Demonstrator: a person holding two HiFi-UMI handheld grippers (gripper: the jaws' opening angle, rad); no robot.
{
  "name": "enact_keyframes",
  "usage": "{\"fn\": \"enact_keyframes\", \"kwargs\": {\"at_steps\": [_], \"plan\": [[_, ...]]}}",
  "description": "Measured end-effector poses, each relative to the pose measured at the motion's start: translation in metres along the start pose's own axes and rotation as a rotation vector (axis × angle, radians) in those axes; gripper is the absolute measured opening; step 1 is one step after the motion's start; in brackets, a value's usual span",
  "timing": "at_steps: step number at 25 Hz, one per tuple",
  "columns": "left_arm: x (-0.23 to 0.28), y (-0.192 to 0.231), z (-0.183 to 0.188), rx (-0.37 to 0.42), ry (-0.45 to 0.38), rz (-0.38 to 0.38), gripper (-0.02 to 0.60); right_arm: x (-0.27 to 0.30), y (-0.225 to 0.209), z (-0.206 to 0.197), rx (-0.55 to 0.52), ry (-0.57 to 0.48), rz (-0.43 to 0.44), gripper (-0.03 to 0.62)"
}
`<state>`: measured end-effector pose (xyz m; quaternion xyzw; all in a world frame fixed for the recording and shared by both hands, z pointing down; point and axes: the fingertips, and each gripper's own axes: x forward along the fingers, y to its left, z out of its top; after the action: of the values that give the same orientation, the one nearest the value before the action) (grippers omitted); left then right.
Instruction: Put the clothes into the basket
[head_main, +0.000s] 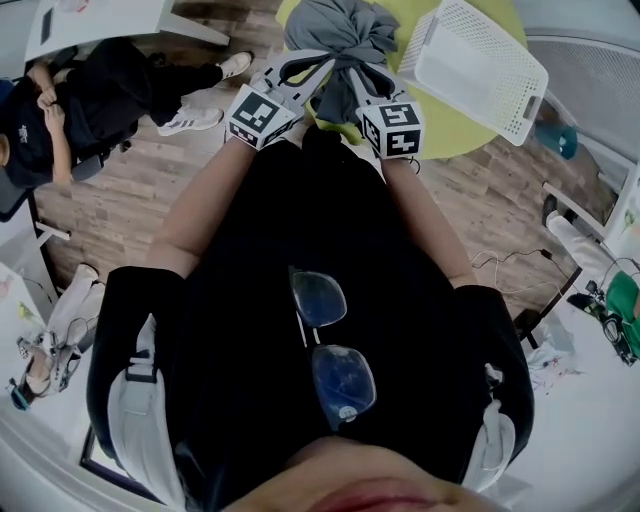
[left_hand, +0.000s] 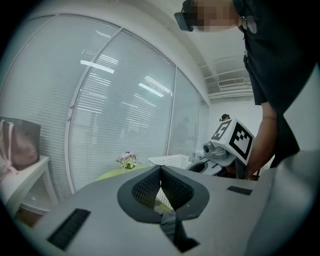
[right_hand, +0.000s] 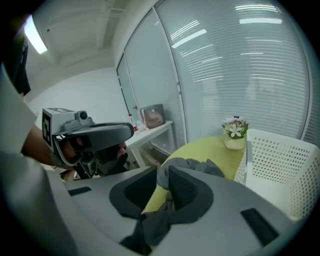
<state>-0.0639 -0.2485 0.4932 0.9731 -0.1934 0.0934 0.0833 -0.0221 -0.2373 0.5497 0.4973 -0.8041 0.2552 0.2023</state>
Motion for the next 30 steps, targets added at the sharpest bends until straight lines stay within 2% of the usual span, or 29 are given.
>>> {"fn": "enact_keyframes", "kwargs": {"at_steps": [6,10,14,23,30], "plan": [[0.02,0.025,-0.013,-0.016,0.037,0.067,0.009,0.036,-0.026,-0.032,0.055,0.141,-0.023,0.24],[0.031,0.038,-0.028,-0.032,0.053,0.041,0.009,0.072,-0.037,-0.055,0.097,0.225,0.009,0.341],[0.038,0.047,-0.047,-0.051,0.072,0.011,0.009,0.095,-0.046,-0.07,0.134,0.329,-0.034,0.409],[0.049,0.069,-0.077,-0.086,0.124,-0.024,0.009,0.14,-0.073,-0.122,0.187,0.524,-0.122,0.482],[0.049,0.073,-0.084,-0.105,0.127,-0.046,0.009,0.164,-0.073,-0.138,0.213,0.573,-0.112,0.489]]}}
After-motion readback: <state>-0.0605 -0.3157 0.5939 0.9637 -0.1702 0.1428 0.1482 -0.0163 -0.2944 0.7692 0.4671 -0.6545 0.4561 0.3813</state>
